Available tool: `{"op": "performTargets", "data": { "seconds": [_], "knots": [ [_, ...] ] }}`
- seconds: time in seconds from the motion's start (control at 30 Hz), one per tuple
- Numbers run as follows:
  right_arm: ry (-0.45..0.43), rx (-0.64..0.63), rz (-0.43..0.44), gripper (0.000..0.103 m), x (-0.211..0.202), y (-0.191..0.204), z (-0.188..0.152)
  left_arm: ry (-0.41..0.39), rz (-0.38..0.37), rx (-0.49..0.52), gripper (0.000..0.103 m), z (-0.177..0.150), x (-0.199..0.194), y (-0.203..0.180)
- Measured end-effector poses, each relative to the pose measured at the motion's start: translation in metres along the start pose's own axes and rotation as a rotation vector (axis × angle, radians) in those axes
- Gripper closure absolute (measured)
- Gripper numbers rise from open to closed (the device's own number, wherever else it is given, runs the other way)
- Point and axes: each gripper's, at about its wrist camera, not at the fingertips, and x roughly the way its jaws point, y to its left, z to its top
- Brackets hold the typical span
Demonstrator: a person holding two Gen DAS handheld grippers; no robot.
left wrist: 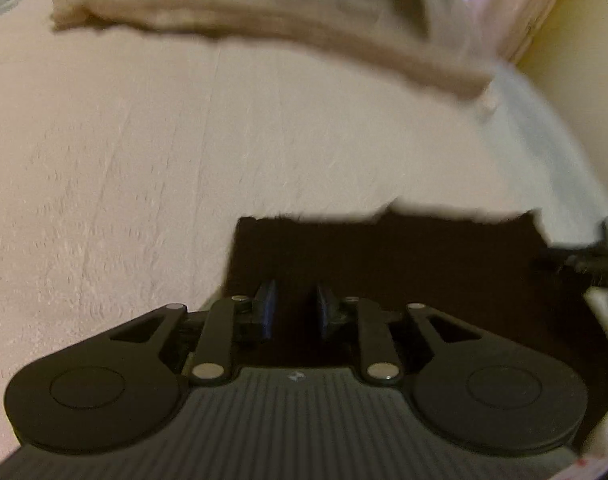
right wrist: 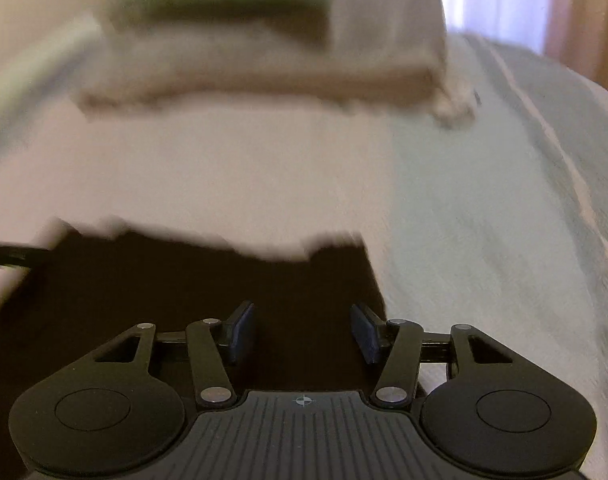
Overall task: Fold large clothes
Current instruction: 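Fold the brown hem up over the collar with both grippers, then release the folded sweatshirt and lift both grippers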
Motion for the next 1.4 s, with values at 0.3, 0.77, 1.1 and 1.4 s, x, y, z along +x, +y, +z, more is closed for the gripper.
{"op": "performTargets", "data": {
  "seconds": [0.3, 0.77, 1.1, 1.4],
  "knots": [
    [-0.073, 0.485, 0.154, 0.050, -0.159, -0.062, -0.065, -0.061, -0.062, -0.273, 0.083, -0.060, -0.150, 0.048],
    [0.055, 0.293, 0.102, 0.049, -0.184, -0.009, -0.135, 0.055, -0.118, 0.093, 0.082, -0.155, -0.163, -0.002],
    [-0.025, -0.001, 0.170, 0.099, -0.173, 0.000, -0.129, 0.052, -0.169, 0.320, 0.096, -0.157, -0.157, -0.012],
    [0.114, 0.221, 0.116, 0.100, -0.138, -0.031, -0.140, 0.122, -0.189, 0.059, 0.095, -0.169, -0.137, 0.026]
  ]
}}
